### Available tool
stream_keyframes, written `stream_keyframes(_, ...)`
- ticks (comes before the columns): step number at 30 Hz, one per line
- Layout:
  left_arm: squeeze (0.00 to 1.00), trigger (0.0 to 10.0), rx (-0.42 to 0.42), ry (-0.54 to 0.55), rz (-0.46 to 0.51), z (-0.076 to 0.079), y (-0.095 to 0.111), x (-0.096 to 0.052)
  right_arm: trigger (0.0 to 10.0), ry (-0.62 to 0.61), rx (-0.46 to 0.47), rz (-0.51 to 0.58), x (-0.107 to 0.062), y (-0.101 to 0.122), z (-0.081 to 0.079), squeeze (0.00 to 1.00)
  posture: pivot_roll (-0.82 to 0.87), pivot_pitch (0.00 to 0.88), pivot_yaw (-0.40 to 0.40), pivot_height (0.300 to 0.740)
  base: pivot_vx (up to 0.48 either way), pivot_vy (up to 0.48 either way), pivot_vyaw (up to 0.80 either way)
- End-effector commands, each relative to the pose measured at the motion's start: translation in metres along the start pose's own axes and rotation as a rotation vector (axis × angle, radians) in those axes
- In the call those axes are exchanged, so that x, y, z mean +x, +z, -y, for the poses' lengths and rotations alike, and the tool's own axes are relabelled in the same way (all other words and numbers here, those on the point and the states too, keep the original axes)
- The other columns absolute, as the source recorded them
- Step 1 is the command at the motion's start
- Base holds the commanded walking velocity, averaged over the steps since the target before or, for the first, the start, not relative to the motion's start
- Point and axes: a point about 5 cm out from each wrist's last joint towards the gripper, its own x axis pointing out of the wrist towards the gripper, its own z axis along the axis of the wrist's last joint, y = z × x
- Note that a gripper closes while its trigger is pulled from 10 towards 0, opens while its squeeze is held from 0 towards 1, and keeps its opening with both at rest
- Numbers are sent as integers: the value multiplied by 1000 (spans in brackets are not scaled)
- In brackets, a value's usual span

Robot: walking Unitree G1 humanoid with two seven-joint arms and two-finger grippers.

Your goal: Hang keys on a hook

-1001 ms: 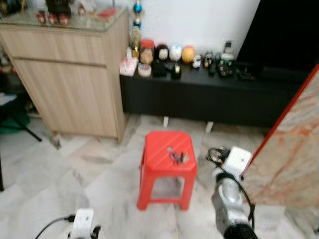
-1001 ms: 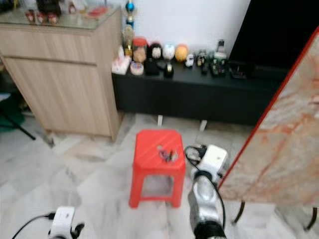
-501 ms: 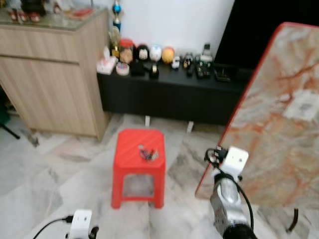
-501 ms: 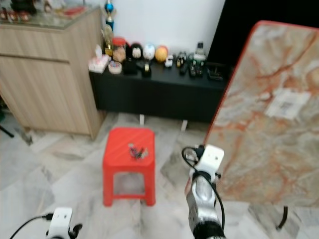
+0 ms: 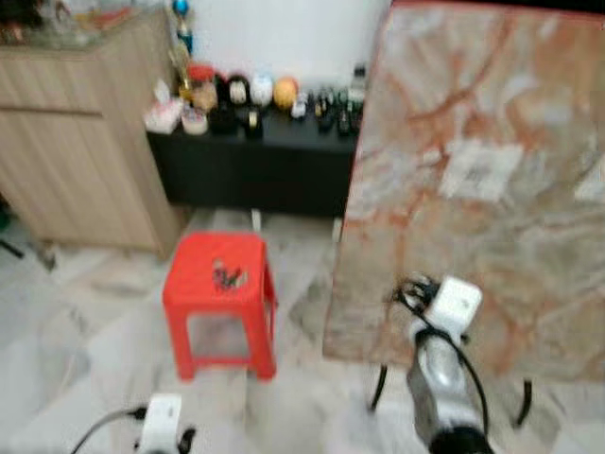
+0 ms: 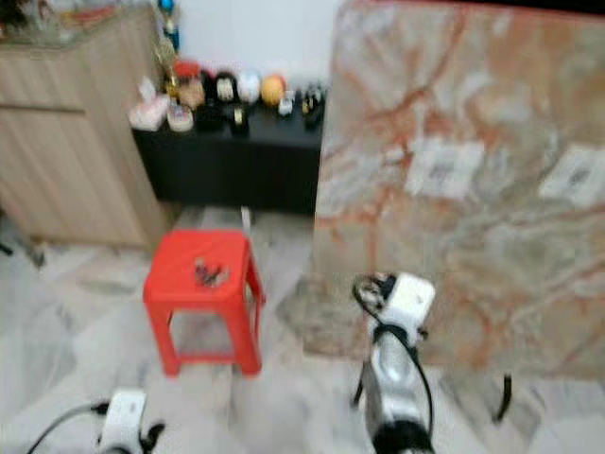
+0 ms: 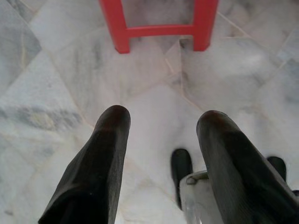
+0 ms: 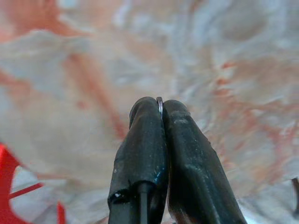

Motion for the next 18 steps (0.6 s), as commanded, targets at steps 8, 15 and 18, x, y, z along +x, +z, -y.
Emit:
stream_keyframes(8,0,10000,0,6,-19,-5,-4,-1,10000,38,3,45,2,8,-12,0,60,0,-65,740,0,0,0)
stream_keyframes(15,0,10000,-6,3,-17,-6,-3,-1,10000,-91,-124,157,10,28,1,0,59,0,-62,740,0,0,0)
stream_keyframes(18,0,10000,-7,2,-17,-5,-2,-1,10000,-100,-115,160,16,34,4,0,58,0,-61,740,0,0,0)
